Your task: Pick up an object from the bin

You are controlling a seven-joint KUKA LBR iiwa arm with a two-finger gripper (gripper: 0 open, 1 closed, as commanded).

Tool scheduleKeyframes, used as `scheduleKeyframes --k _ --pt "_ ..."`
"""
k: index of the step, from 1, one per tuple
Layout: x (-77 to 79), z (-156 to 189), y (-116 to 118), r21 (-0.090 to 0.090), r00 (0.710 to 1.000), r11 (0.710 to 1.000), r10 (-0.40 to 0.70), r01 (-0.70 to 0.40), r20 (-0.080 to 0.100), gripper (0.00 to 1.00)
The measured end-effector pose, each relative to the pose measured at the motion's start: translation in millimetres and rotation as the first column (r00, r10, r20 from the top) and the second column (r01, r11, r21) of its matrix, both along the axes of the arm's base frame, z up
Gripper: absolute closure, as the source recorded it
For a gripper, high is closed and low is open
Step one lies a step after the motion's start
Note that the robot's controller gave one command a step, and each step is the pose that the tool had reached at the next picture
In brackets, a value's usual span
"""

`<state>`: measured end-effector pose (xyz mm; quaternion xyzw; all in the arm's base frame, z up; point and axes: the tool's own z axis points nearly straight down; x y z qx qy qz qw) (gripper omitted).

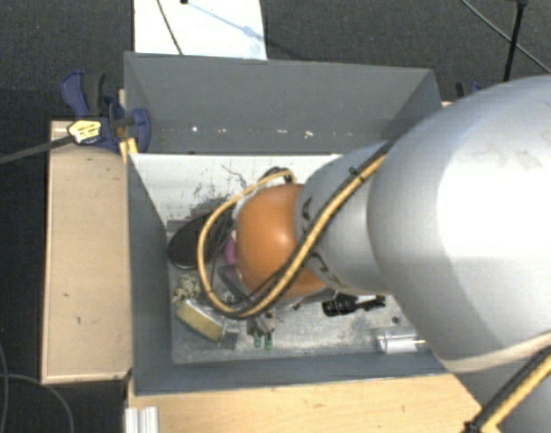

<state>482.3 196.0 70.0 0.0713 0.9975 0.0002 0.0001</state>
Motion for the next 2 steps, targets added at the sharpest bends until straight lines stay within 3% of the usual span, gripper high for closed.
scheduleKeyframes --k 1,2 --pt "42.3 107.8 -7.4 0.003 0.999 0.999 -0.039 0.039 0.011 1.0" --pt "3.1 209.3 -7.1 0.003 0.999 0.999 -0.05 0.05 0.008 1.0"
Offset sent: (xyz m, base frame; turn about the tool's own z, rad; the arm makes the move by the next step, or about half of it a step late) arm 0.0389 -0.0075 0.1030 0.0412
